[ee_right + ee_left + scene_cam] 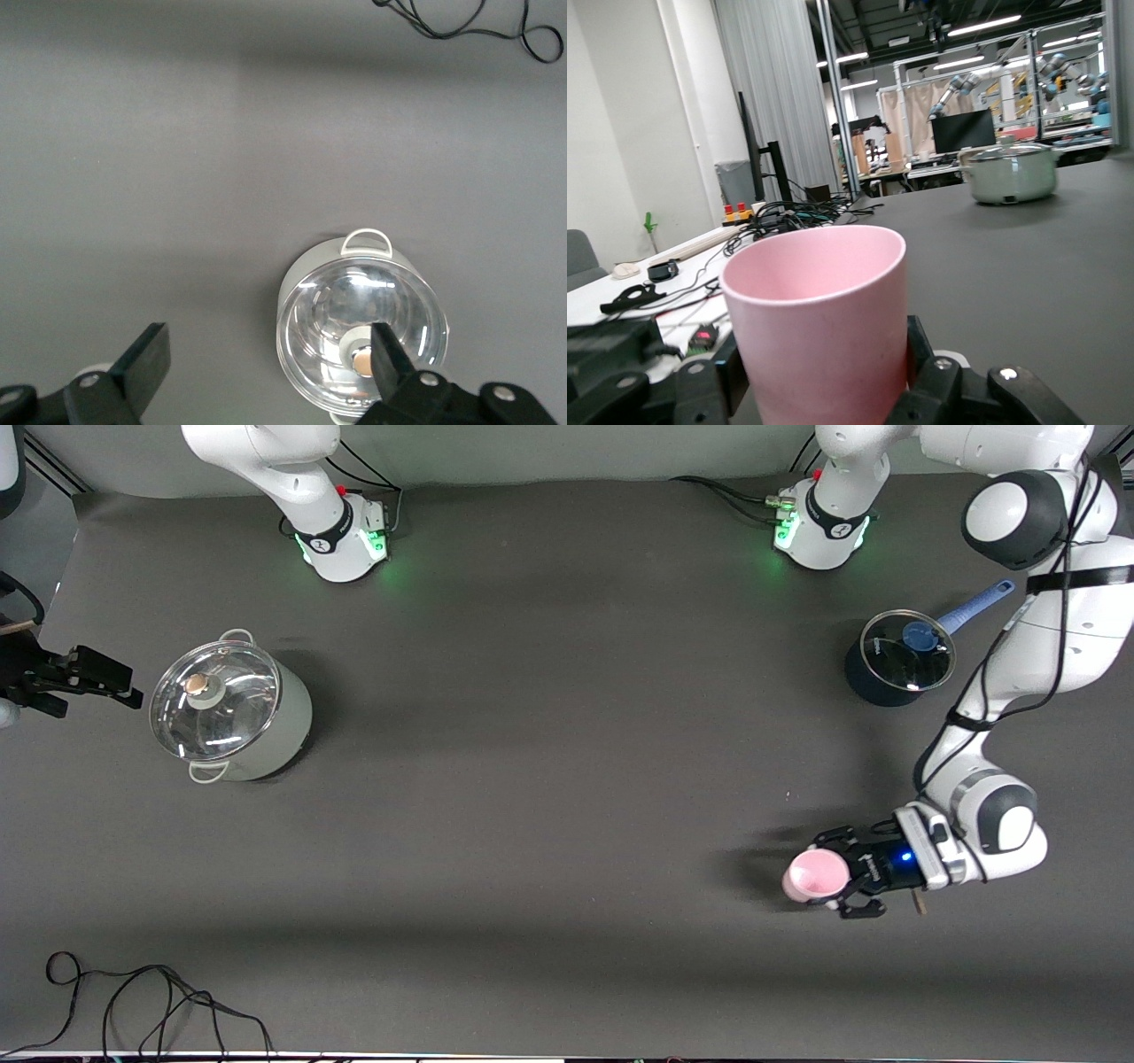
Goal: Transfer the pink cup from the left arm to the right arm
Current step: 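Lift the pink cup with the left gripper and carry it toward the table middle, then raise the pink cup with the left gripper while the right gripper reaches over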
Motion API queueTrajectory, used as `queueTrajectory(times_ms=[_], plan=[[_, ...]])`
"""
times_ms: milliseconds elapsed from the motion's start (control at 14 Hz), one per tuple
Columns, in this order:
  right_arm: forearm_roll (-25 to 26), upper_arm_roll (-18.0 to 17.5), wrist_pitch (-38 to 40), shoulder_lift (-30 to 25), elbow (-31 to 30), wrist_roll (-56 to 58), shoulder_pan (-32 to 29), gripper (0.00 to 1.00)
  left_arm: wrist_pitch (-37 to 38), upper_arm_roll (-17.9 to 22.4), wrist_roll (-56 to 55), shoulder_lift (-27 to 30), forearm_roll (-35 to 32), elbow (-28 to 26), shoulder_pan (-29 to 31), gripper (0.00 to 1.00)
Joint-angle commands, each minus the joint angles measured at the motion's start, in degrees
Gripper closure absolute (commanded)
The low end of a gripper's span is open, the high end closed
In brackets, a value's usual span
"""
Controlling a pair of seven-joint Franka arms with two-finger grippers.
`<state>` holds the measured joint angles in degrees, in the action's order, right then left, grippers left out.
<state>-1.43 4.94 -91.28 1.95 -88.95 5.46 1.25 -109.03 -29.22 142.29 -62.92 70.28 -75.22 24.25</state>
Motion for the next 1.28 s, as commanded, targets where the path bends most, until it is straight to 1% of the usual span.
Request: queueTrajectory(times_ms=[0, 142, 214, 427, 569, 641, 712, 925, 997, 1139, 1210], plan=[[0.2, 0.2, -0.2, -0.2, 0.7, -9.5, 0.5, 0.0, -9.5, -6.4, -5.2, 0.6, 0.8, 1.8, -2.0, 1.0], [0.1, 0.1, 0.1, -0.2, 1.7, -18.2, 0.6, 0.0, -20.6, -14.2, -6.3, 0.6, 0.9, 1.7, -3.5, 1.0], [0.2, 0.2, 0.1, -0.2, 1.8, -23.0, 1.3, 0.0, -25.2, -17.5, -9.0, 0.6, 1.0, 1.7, -3.7, 1.0], [0.1, 0.1, 0.2, -0.4, 1.9, -36.5, 2.1, 0.0, -35.3, -23.1, -13.2, 0.8, 1.1, 2.3, -6.8, 1.0], [0.1, 0.1, 0.2, -0.4, 1.9, -48.8, 2.9, 0.0, -45.9, -27.6, -18.3, 1.5, 0.8, 2.2, -8.4, 1.0], [-0.1, 0.1, 0.2, -0.2, 2.1, -53.5, 2.9, 0.0, -50.0, -29.7, -19.1, 1.6, 0.8, 2.3, -9.9, 1.0], [-0.3, 0.2, 0.2, -0.2, 2.3, -55.5, 2.9, 0.0, -54.2, -31.6, -19.8, 1.6, 0.9, 2.3, -10.6, 1.0], [-1.0, 0.2, 0.3, 0.0, 3.3, -55.2, 3.0, 0.0, -64.3, -36.3, -22.8, 2.1, 0.9, 3.3, -13.7, 1.0], [-1.0, 0.1, 0.3, 0.0, 3.4, -55.0, 3.0, 0.0, -68.7, -37.0, -25.3, 2.9, 0.7, 4.4, -16.0, 1.0], [-1.0, 0.1, 0.3, 0.0, 3.8, -55.0, 4.3, 0.0, -77.8, -37.1, -30.3, 4.6, 0.6, 7.0, -22.0, 1.0], [-1.3, 0.1, 0.3, 0.5, 4.7, -55.0, 4.6, 0.0, -81.1, -37.0, -31.7, 5.3, 0.5, 8.2, -24.9, 1.0]])
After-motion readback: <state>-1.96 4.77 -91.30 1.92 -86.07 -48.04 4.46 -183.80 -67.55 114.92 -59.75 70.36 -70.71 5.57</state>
